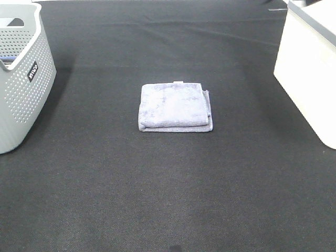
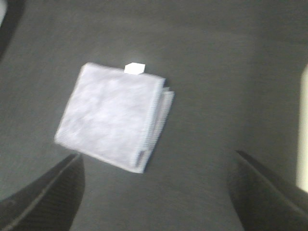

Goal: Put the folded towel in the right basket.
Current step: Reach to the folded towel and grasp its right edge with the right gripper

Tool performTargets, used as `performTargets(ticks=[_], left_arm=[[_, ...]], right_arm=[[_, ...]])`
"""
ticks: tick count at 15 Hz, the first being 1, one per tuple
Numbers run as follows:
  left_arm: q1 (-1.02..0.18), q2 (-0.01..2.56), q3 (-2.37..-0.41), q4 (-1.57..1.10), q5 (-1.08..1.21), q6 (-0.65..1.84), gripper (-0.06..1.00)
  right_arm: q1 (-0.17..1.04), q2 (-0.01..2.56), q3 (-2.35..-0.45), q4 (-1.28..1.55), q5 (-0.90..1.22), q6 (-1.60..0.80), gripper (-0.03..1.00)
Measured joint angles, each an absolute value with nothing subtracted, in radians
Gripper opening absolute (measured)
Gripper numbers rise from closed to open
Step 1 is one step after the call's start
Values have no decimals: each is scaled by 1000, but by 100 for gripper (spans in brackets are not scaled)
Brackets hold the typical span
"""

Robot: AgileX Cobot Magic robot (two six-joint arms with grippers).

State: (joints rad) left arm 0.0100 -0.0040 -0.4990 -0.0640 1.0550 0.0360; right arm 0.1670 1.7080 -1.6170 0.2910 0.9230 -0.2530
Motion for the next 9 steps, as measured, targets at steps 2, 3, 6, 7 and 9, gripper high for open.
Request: performTargets(ticks=[2,3,6,7,9], left_arm=[[10,-4,-499,-64,1055,36,97],[10,-4,-499,-64,1055,36,97],[10,-4,-499,-64,1055,36,97],[10,-4,-499,-64,1055,36,97],[10,-4,-499,-64,1055,36,97]], right_arm=[[196,1750,-1635,292,926,-254,77],[224,1804,-1655,296,931,-255,77],[230,1967,-1726,332,959,-254,77],[229,2014,-1759,345,990,-253,77],[229,2117,-1848,365,1061,-217,77]])
